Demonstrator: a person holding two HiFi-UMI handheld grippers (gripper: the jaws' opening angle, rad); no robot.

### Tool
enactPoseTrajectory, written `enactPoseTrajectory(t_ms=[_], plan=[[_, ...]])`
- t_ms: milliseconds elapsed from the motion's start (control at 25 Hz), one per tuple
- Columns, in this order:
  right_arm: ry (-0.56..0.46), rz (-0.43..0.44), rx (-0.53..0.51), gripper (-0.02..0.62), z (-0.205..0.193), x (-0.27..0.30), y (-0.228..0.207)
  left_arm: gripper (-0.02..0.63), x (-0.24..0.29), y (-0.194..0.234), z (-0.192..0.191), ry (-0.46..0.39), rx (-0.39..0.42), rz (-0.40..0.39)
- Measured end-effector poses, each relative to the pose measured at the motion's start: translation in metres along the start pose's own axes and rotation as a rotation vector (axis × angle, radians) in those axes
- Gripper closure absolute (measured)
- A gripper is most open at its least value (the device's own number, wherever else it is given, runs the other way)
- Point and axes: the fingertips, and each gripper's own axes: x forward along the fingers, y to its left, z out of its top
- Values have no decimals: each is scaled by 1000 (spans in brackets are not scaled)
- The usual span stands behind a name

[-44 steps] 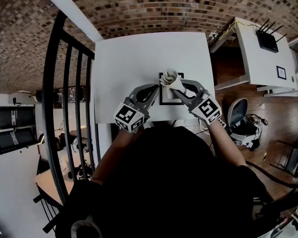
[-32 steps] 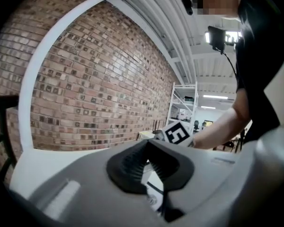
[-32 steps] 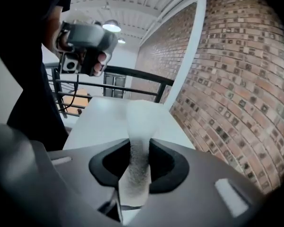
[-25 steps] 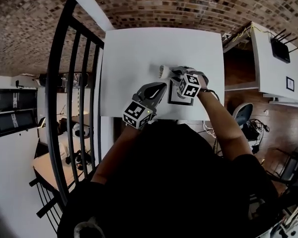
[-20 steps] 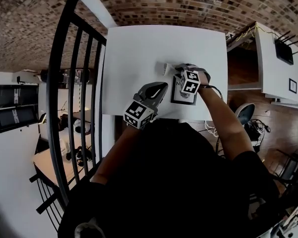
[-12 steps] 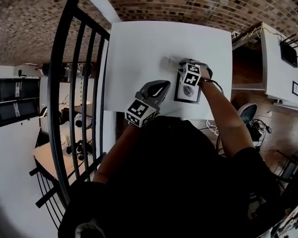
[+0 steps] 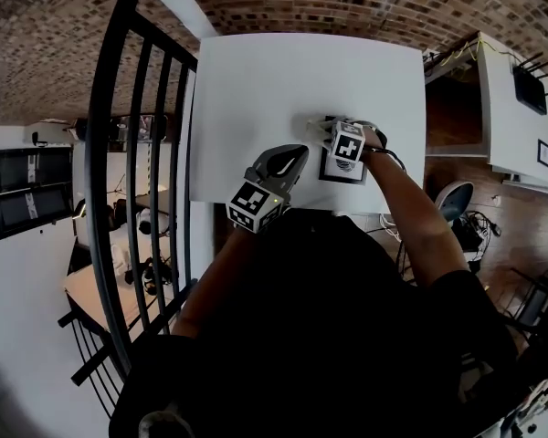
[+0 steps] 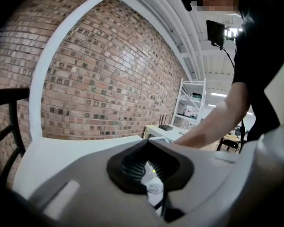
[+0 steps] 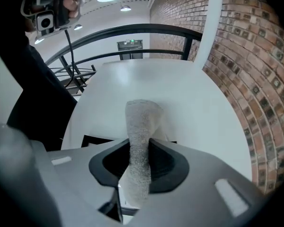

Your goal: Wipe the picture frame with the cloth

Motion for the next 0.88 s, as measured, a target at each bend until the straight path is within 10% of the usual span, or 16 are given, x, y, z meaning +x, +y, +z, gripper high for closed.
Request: enactPoseTrajectory(t_ms=[880], plan=[[-65,181,3,499,8,-14,99,606,5,-29,-5,3,29,-56]])
